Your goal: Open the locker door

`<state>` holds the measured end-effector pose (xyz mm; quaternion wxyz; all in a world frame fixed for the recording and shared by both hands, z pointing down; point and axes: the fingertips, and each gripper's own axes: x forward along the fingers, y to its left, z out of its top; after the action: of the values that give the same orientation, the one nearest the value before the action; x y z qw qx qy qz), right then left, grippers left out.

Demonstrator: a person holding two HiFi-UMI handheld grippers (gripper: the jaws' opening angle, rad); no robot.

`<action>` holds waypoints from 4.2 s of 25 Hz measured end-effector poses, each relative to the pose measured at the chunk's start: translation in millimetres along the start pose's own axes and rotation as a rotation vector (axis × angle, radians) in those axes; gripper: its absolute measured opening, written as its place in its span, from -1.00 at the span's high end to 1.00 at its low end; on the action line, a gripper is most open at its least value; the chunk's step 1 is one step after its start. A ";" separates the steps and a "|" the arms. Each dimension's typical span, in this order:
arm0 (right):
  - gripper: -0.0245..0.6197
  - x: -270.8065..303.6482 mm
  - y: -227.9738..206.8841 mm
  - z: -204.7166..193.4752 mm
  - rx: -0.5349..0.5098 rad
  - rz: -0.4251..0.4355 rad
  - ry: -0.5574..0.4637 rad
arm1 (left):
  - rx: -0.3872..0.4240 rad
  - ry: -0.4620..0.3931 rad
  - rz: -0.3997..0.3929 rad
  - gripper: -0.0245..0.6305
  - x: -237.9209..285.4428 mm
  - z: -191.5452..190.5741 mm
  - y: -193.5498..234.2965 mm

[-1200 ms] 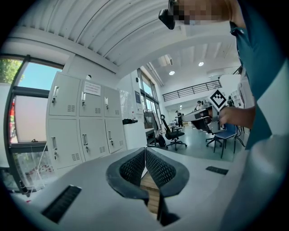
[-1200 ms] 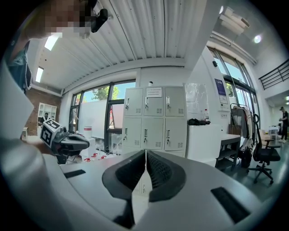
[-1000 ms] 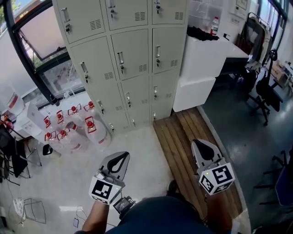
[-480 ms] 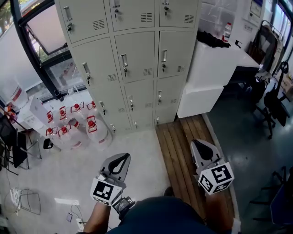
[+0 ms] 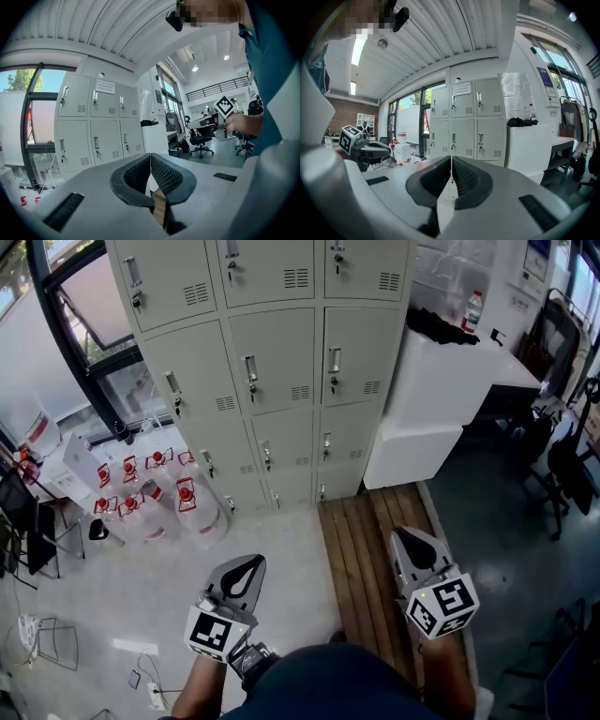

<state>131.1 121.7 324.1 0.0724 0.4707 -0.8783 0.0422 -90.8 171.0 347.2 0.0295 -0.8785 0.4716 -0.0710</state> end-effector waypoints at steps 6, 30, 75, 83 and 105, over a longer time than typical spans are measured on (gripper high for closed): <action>0.81 -0.6 -27.1 -7.7 -0.016 0.032 0.006 | -0.008 0.000 0.022 0.87 26.7 -6.0 -14.8; 0.81 71.8 -67.2 -2.4 0.082 -0.268 0.027 | 0.055 -0.058 -0.291 0.87 159.0 13.8 80.3; 0.81 277.3 -92.0 4.8 0.087 -0.229 0.106 | 0.056 -0.044 -0.316 0.87 287.3 -14.7 237.6; 0.81 269.2 -135.9 -20.8 0.136 -0.291 0.144 | 0.084 -0.040 -0.326 0.87 358.2 -17.0 242.1; 0.81 264.1 -232.4 -84.6 0.237 -0.350 0.229 | 0.133 0.022 -0.340 0.87 537.1 -50.4 230.5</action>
<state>187.8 -211.6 453.1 0.1221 0.6129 -0.7584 0.1849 4.3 -403.1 421.7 0.0699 -0.9409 0.3106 -0.1155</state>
